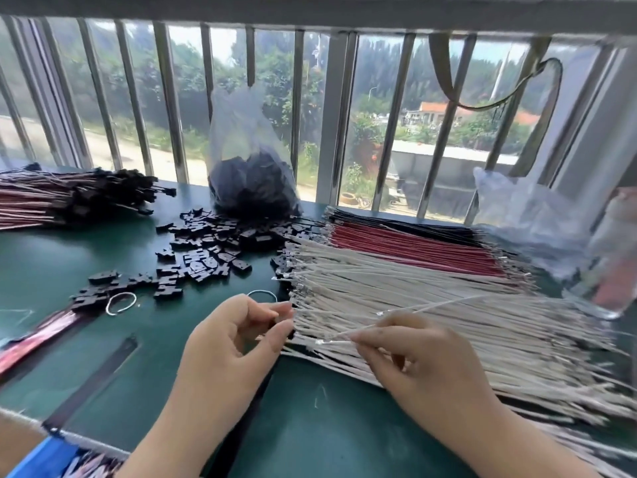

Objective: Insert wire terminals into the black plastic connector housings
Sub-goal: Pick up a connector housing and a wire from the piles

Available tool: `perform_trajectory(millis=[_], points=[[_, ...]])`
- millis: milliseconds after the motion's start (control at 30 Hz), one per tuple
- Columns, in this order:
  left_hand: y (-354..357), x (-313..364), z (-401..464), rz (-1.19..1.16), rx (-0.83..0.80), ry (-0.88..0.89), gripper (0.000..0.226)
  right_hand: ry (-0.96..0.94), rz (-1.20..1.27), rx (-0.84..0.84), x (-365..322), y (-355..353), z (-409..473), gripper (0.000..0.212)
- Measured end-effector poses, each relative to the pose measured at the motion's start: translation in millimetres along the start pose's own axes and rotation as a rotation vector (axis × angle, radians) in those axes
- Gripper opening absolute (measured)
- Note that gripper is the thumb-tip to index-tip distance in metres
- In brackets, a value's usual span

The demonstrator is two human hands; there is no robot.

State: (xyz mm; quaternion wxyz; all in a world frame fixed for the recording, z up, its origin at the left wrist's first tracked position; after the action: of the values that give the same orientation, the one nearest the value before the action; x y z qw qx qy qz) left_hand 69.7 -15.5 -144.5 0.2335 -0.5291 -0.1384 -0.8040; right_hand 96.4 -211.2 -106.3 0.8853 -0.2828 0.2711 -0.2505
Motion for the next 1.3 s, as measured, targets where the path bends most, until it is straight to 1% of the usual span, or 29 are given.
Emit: perform_trajectory(millis=[100, 167, 233, 333, 400, 467, 533, 600, 667, 767, 867, 1100, 1233, 1300], points=[[1.8, 6.8, -2.3, 0.052, 0.005, 0.051, 0.016, 0.000, 0.011, 0.015, 0.3, -1.8, -0.3, 0.014], [3.4, 5.3, -2.2, 0.065, 0.000, 0.032, 0.016, -0.007, 0.017, 0.019, -0.1, -1.7, -1.0, 0.008], [7.6, 2.5, -3.0, 0.067, -0.036, 0.002, 0.022, -0.009, 0.015, 0.019, -0.4, -2.0, -1.7, 0.006], [16.9, 3.3, -6.7, 0.201, -0.128, 0.055, 0.026, -0.011, 0.027, 0.021, -1.0, -3.2, -2.5, 0.006], [19.6, 2.4, -7.4, 0.288, -0.159, 0.096, 0.038, -0.011, 0.031, 0.000, -1.2, -1.5, -2.8, 0.006], [21.9, -0.2, -8.0, 0.330, -0.185, 0.109, 0.044, -0.011, 0.030, -0.019, -0.9, 0.4, -2.9, 0.006], [24.2, -2.6, -8.7, 0.327, -0.205, 0.102, 0.048, 0.001, 0.036, -0.032, 1.1, 1.9, -3.1, 0.006], [24.1, -8.5, -9.3, 0.271, -0.206, 0.036, 0.054, 0.017, 0.056, -0.052, 3.8, 4.3, -3.7, 0.004], [23.4, -13.7, -10.2, 0.238, -0.202, -0.013, 0.050, 0.041, 0.085, -0.067, 7.1, 6.1, -4.5, 0.004], [23.7, -16.1, -11.4, 0.254, -0.216, -0.027, 0.042, 0.088, 0.140, -0.083, 13.2, 7.0, -5.0, 0.006], [24.1, -17.0, -12.4, 0.259, -0.235, -0.049, 0.038, 0.102, 0.144, -0.105, 16.2, 8.5, -5.2, 0.005], [26.2, -16.0, -15.1, 0.191, -0.242, -0.085, 0.043, 0.020, 0.069, -0.128, 6.1, 9.0, -6.6, 0.007], [30.0, -16.3, -16.7, 0.199, -0.283, -0.106, 0.041, 0.057, 0.096, -0.149, 8.8, 11.5, -8.8, 0.015], [31.9, -16.7, -18.3, 0.154, -0.320, -0.143, 0.037, 0.068, 0.082, -0.140, 9.9, 11.6, -9.3, 0.018]])
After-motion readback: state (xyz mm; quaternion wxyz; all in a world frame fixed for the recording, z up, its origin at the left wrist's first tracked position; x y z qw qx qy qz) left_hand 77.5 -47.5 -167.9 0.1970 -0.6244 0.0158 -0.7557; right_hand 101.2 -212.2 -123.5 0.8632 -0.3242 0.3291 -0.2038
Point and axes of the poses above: each hand's wrist, its own z-axis towards the middle knuckle, its own y-axis out of the palm, x = y × z, the point moved 10 cm from there along z, towards the middle knuckle, and after that the axes turned 9 degrees about x, right-handed, at the moved point
